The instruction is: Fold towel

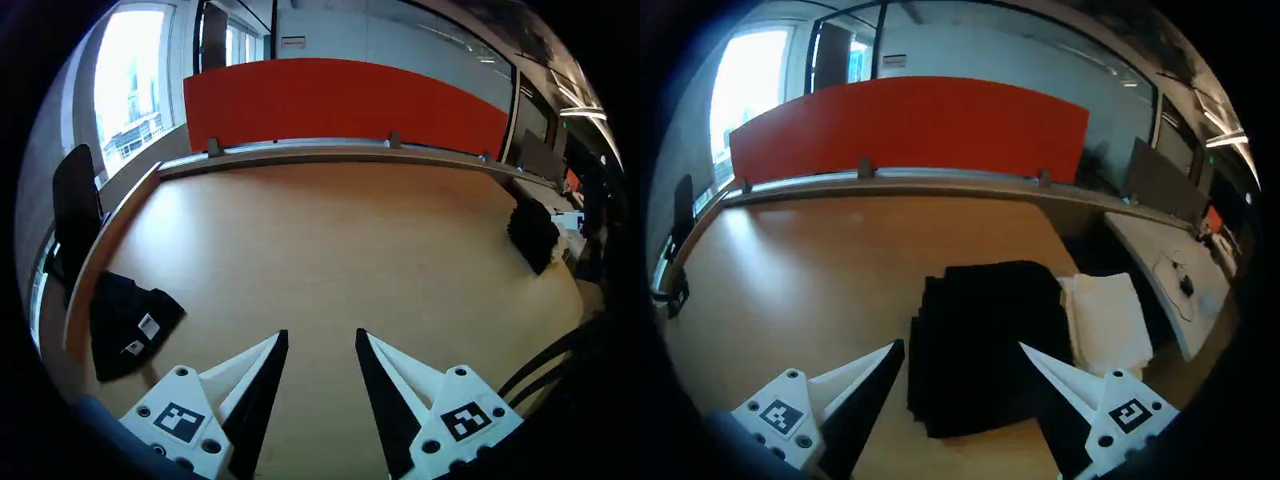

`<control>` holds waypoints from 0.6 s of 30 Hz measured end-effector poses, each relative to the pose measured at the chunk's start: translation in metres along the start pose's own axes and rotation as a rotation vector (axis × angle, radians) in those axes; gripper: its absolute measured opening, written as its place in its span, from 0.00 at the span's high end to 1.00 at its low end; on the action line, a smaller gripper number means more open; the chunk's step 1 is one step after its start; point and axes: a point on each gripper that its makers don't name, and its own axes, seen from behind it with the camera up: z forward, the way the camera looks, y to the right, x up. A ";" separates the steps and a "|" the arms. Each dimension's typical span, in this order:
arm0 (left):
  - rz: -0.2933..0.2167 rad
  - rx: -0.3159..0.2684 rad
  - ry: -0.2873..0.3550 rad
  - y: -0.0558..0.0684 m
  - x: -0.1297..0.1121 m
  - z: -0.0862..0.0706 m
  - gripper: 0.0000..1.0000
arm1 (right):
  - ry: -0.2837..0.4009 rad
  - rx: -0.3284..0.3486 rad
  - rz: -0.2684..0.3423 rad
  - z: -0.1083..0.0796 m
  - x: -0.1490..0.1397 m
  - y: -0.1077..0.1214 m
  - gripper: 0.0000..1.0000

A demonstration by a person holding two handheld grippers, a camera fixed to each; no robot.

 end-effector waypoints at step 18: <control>0.006 0.016 0.034 -0.006 0.014 0.002 0.39 | 0.168 -0.146 0.053 -0.009 0.030 0.008 0.00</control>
